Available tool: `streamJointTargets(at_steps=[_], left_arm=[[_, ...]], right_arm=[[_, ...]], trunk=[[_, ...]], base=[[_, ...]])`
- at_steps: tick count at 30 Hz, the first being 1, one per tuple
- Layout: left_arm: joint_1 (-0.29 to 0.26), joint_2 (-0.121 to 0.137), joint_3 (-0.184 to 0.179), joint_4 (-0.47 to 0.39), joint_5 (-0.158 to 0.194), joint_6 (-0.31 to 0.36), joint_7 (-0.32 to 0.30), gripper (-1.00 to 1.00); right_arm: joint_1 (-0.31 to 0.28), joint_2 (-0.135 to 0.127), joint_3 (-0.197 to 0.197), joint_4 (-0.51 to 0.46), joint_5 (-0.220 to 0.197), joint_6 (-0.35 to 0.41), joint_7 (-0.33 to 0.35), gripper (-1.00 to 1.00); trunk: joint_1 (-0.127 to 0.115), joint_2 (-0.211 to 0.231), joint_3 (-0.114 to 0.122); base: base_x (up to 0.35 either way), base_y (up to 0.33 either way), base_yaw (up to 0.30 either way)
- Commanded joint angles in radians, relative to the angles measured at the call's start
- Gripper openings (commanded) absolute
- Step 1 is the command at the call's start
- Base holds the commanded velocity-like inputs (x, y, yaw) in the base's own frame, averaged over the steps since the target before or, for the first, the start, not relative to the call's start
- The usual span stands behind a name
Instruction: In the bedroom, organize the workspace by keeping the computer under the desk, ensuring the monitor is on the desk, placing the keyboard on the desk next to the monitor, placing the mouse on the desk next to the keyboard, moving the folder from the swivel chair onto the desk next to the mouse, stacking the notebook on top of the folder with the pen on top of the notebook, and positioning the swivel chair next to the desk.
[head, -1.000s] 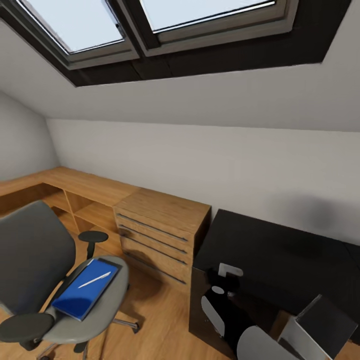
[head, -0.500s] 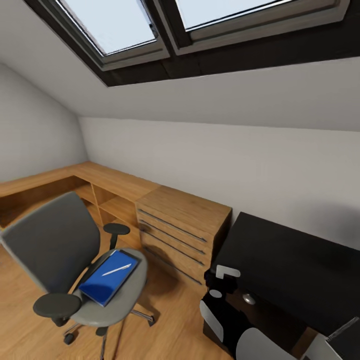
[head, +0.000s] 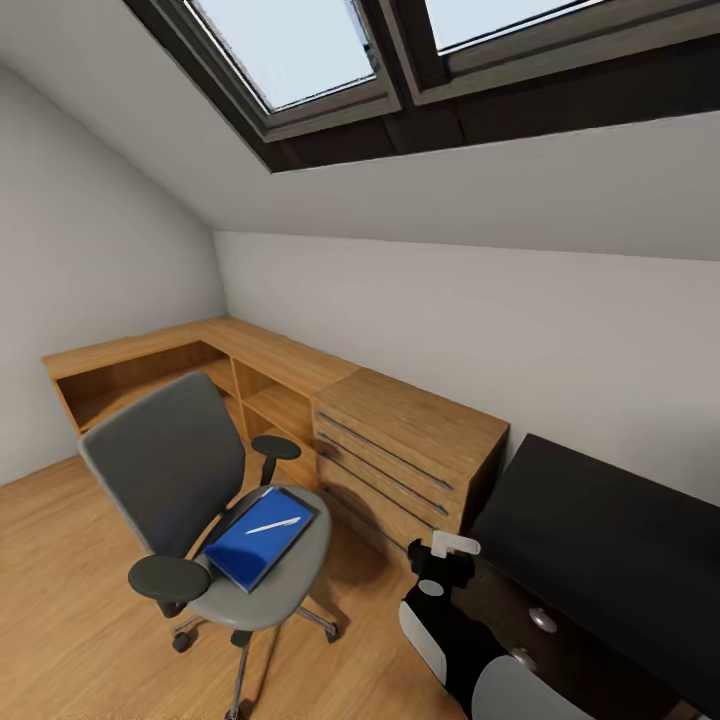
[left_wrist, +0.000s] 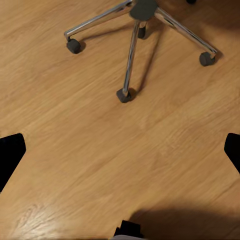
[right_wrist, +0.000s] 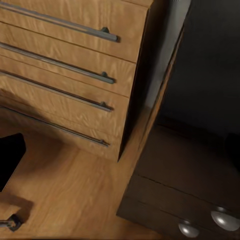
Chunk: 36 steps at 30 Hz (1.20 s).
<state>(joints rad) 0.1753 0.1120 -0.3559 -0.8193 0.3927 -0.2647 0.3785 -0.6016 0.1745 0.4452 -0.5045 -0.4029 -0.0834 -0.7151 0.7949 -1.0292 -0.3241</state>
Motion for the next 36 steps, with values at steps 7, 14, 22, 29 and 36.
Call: streamJointTargets(at_steps=[7, 14, 22, 29, 36], left_arm=[[0.0, 0.002, -0.005, -0.001, 0.011, -0.006, 0.006, 1.0], [0.0, 0.002, -0.005, -0.001, 0.011, -0.007, 0.006, 1.0], [0.0, 0.002, -0.005, -0.001, 0.011, -0.007, 0.007, 1.0], [0.0, 0.002, -0.005, -0.001, 0.011, -0.006, 0.007, 1.0], [0.0, 0.002, -0.005, 0.0, 0.011, -0.005, 0.007, 1.0]], right_arm=[[-0.001, 0.0, 0.006, 0.001, -0.01, -0.009, -0.004, 1.0], [-0.001, 0.0, 0.006, 0.001, -0.01, -0.009, -0.004, 1.0], [-0.001, 0.0, 0.006, 0.001, -0.01, -0.009, -0.004, 1.0], [-0.001, 0.0, 0.006, 0.001, -0.01, -0.009, -0.004, 1.0], [-0.001, 0.0, 0.005, 0.001, -0.01, -0.009, -0.004, 1.0]], trunk=[[0.0, -0.001, -0.004], [0.0, -0.001, -0.007], [0.0, -0.001, -0.01], [0.0, -0.001, -0.013], [0.0, -0.001, -0.015]], base=[[0.0, 0.0, 0.279], [0.0, 0.0, 0.279], [0.0, 0.0, 0.279], [0.0, 0.0, 0.279], [0.0, 0.0, 0.205]])
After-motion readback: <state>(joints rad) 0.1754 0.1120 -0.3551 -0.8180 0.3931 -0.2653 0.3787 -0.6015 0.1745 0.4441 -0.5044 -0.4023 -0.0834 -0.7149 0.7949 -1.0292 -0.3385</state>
